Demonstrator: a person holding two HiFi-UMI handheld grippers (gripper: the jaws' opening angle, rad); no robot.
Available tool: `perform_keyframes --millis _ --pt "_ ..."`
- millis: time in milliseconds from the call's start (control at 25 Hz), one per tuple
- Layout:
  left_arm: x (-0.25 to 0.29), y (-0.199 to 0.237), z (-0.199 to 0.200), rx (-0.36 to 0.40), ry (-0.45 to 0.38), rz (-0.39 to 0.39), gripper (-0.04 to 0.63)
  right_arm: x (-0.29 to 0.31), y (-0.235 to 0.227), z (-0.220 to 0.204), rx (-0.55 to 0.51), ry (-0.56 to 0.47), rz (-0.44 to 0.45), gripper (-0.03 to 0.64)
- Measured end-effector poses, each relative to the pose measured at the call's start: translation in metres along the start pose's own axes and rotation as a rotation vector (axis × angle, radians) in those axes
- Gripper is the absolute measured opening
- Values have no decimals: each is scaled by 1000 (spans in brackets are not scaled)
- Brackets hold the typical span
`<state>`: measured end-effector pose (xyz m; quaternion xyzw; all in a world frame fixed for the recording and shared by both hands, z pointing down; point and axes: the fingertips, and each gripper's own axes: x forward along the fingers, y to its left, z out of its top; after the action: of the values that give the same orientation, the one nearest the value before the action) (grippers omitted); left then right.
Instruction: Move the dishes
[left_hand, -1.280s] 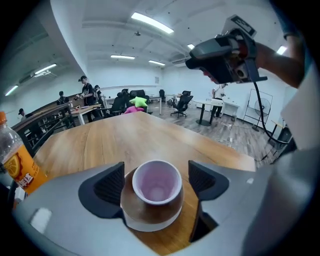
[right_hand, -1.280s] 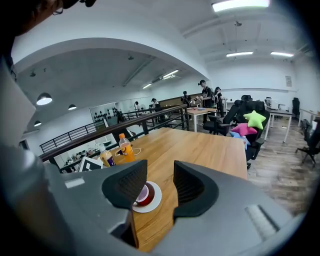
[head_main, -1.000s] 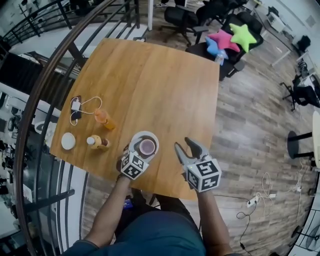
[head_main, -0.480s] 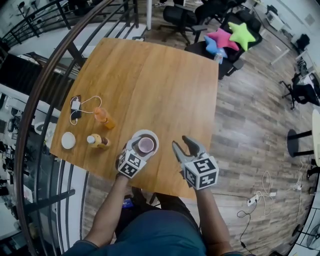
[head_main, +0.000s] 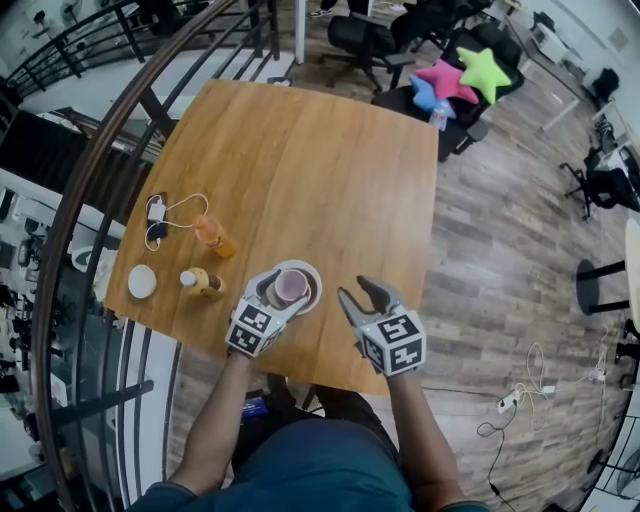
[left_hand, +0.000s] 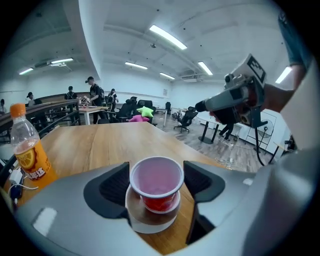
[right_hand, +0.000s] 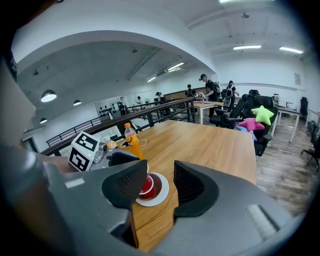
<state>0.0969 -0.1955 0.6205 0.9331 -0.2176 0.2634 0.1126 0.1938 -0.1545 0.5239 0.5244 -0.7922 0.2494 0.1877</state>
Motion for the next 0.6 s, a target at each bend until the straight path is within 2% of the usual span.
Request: perform_keyframes --millis 320,600 --pt "-29 6 28 6 -70 16 334 10 7 -16 11 31 6 152" --pt "-69 20 49 68 -119 101 334 21 16 -22 20 40 19 152"
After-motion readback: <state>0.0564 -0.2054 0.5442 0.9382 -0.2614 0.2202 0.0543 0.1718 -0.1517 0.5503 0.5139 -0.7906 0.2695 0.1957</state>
